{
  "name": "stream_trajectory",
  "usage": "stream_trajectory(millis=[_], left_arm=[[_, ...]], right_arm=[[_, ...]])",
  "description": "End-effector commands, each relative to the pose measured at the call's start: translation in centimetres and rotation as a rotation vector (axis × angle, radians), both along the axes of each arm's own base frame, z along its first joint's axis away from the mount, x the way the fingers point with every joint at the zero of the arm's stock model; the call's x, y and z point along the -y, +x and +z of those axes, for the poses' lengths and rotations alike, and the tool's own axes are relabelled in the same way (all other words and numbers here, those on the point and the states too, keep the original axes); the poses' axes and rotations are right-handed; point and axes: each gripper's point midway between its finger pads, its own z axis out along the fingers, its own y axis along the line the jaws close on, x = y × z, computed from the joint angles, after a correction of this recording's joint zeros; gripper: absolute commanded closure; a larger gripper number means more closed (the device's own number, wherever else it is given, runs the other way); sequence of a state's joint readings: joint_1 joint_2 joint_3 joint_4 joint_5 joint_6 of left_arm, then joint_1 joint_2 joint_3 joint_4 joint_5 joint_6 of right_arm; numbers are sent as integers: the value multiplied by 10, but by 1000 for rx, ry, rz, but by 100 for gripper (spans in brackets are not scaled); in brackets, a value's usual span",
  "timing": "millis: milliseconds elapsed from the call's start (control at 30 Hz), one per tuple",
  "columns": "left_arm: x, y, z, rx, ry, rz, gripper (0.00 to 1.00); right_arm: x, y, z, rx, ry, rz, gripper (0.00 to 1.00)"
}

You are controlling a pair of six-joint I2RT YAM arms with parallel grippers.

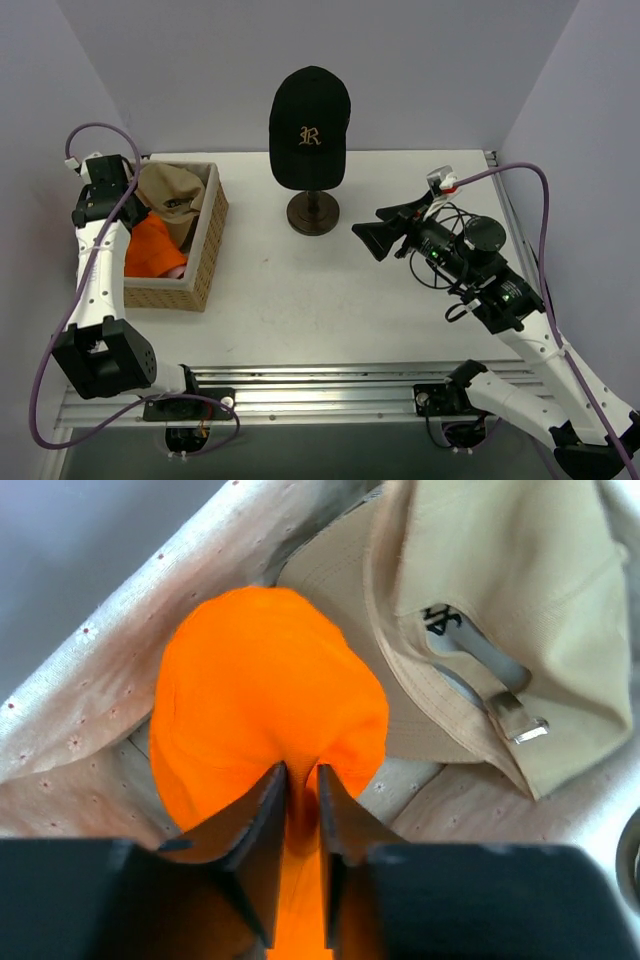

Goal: Stack the hats

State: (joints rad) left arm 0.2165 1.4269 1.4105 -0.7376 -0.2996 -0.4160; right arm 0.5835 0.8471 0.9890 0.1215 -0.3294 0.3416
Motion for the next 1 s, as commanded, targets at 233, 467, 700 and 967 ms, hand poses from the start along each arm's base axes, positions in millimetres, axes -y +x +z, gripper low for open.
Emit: stream_trajectory(millis=[233,467,700,967], left_arm=[[6,-10,96,275,62,-4,98],[8,-4,72,180,39,-37,53],[4,14,19,69,8,-19,52],[-3,19,-16,-35,-3,7,53]], right_arm=[[-21,10,14,-3,46,14,32],[-65,-7,22,17,10,44,32],[-90,-20,3,12,-63,71,31],[-81,-26,8,37,-61,64,31]])
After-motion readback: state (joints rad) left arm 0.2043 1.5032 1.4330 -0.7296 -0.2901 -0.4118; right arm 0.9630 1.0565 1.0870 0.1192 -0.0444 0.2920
